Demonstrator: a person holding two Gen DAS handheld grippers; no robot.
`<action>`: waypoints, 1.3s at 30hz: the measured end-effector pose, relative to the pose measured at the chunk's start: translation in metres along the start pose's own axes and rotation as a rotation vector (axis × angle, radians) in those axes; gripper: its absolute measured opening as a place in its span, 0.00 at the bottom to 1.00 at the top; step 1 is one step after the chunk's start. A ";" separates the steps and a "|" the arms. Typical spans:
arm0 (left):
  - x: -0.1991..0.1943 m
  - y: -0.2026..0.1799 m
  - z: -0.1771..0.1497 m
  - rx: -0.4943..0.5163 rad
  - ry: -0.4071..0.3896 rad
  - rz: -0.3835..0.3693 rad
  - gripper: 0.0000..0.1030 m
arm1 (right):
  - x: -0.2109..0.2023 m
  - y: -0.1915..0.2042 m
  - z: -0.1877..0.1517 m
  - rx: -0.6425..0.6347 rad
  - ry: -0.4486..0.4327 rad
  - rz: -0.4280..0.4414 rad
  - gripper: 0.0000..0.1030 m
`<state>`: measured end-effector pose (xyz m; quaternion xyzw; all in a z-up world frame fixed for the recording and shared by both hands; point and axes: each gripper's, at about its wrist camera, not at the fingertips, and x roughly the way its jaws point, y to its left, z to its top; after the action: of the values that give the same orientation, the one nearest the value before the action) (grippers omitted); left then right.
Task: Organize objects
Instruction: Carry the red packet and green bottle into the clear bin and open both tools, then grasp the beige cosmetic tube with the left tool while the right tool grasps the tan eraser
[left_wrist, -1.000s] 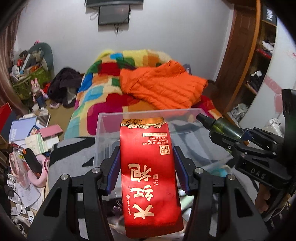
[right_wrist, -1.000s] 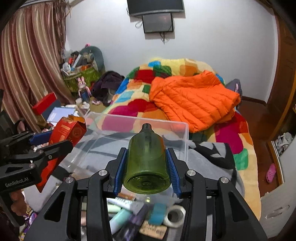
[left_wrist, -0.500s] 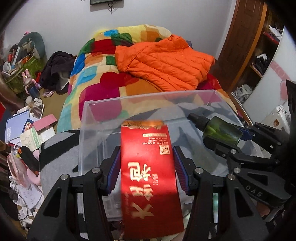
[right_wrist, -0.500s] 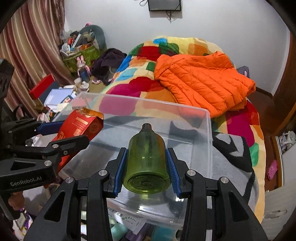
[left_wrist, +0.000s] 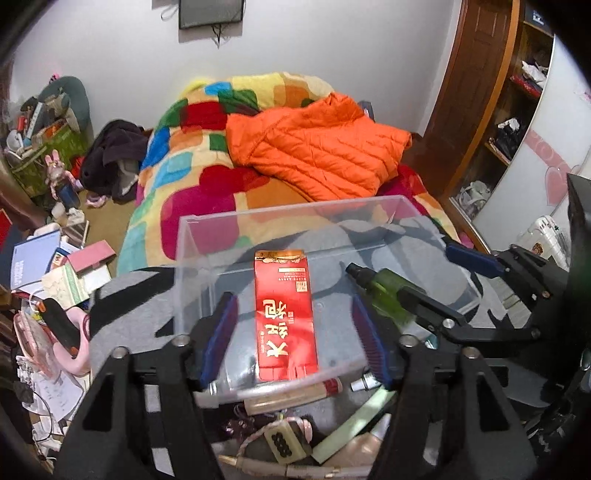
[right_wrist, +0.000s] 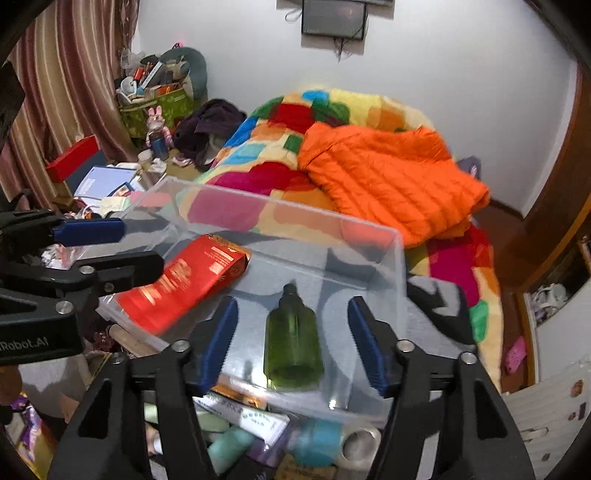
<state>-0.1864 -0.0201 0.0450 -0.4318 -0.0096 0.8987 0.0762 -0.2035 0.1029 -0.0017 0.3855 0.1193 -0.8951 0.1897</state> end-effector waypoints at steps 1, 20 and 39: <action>-0.006 0.000 -0.002 -0.001 -0.011 -0.002 0.73 | -0.007 0.000 -0.002 0.002 -0.015 -0.010 0.65; -0.067 -0.012 -0.071 0.016 -0.122 0.024 0.96 | -0.084 -0.019 -0.053 0.087 -0.122 -0.056 0.83; -0.012 -0.005 -0.161 -0.010 0.054 -0.009 0.96 | -0.025 -0.036 -0.119 0.177 0.099 0.051 0.80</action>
<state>-0.0535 -0.0246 -0.0460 -0.4562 -0.0140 0.8863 0.0782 -0.1266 0.1839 -0.0610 0.4472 0.0391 -0.8770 0.1713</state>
